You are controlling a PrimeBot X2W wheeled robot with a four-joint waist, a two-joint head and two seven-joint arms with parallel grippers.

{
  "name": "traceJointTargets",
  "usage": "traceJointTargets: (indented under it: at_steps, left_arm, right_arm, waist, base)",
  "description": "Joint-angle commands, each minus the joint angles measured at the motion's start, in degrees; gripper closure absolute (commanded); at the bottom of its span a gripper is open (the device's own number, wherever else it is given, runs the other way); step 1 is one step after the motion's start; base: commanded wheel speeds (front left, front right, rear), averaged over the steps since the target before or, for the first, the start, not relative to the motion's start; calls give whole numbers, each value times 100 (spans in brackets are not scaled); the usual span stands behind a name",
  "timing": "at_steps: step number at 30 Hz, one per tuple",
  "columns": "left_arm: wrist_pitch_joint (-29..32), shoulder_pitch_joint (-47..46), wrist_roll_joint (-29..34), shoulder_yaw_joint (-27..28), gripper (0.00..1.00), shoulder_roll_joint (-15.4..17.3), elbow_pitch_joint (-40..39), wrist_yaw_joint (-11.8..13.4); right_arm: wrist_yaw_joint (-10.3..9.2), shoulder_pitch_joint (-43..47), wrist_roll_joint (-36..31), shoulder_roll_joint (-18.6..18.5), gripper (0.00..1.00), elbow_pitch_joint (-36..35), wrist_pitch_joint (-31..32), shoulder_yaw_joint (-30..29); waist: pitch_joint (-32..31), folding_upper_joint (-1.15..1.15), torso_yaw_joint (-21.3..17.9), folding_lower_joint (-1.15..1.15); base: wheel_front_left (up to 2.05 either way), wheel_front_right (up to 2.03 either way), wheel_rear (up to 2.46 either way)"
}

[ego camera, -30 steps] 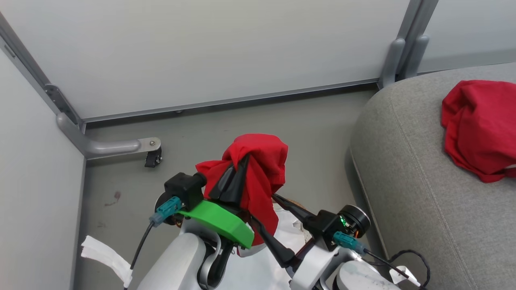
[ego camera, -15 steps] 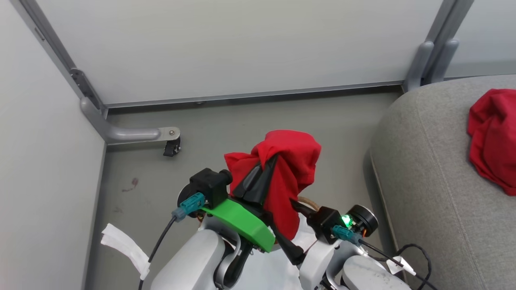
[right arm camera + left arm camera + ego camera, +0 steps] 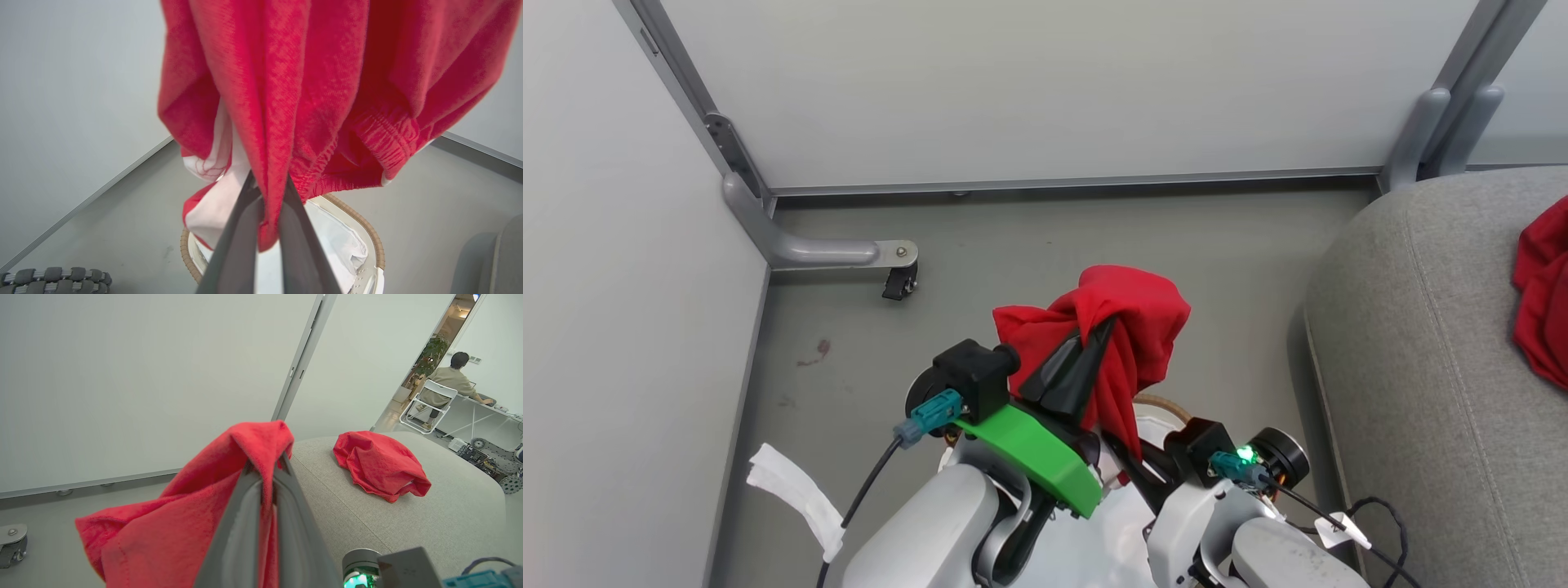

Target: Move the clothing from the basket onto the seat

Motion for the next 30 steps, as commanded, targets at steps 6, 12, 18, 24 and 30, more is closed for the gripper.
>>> traceJointTargets:
  at_steps: [6,12,18,24,30]
  left_arm:
    - [-4,-76,11,69,100,10,4,41]
    - [-4,-39,197,287,58,13,-93,111]
    - [-4,175,542,635,0,14,39,197]
    - [-3,432,947,1140,0,13,272,164]
    - [-3,671,1267,1577,0,14,395,52]
  right_arm:
    - [-8,-64,93,-26,100,37,-2,-6]
    - [-8,56,187,-25,100,-126,-1,-108]
    - [-8,167,212,-28,100,-442,-2,-281]
    - [-8,343,120,-24,100,-867,-3,-655]
    - [-8,625,-52,-19,100,-1335,-3,-1220]
  waist:
    - [29,0,-48,0]
    - [69,0,-175,0]
    - [61,0,-522,0]
    - [52,0,-1192,0]
    - [58,0,-2099,0]
  base:
    - [0,0,0]
    - [0,0,0]
    - [0,0,0]
    - [0,0,0]
    - [0,0,0]
